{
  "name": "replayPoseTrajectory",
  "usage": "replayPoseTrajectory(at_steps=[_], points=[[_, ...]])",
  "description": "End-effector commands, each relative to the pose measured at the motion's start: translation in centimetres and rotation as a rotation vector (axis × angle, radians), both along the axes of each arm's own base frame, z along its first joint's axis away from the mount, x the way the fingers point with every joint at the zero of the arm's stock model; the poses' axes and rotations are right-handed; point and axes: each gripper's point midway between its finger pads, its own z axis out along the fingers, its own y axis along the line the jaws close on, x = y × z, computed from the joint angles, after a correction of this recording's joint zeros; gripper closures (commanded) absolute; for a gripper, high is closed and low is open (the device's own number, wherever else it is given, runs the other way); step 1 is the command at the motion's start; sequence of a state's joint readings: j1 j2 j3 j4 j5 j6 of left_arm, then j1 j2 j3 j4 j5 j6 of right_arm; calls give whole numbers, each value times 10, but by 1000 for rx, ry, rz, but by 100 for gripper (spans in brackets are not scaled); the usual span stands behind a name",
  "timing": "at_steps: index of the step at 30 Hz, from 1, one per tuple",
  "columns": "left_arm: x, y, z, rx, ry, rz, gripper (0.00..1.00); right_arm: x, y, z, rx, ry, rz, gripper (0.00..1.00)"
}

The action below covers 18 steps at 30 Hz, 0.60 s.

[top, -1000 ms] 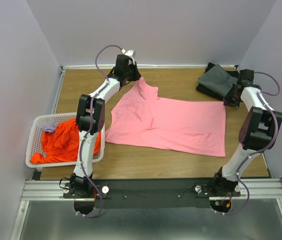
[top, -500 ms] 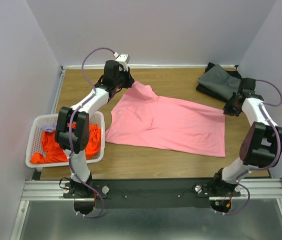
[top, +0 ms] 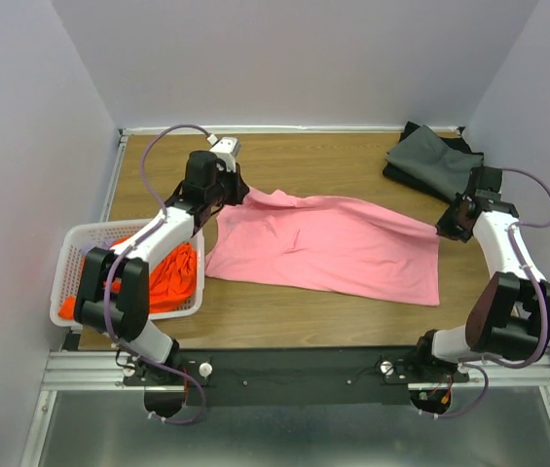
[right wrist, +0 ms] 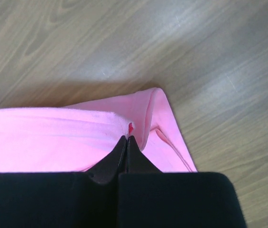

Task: Fold and stack the t-shirts
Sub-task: Fold the tshirt

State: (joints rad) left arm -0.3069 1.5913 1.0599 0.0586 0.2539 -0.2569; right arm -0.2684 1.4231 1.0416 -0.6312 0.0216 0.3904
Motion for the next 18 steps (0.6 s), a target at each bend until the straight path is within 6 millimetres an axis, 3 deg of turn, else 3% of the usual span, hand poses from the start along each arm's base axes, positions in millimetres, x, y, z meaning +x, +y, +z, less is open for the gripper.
replayPoseTrajectory(at_steps=[1,3,10,18], points=[[-16,12,15,-3,-54,24,100,-25,-2,-7,-32,55,-19,98],[-25,18,23,-7,-73,46,100,-31,-2,-6,-36,57,-27,98],[-61,28,12,-8,-46,47,100,-41,1,-3,-28,53,-50,98],[-77,37,13,10,-50,57,100,-54,5,-4,-17,75,-66,98]])
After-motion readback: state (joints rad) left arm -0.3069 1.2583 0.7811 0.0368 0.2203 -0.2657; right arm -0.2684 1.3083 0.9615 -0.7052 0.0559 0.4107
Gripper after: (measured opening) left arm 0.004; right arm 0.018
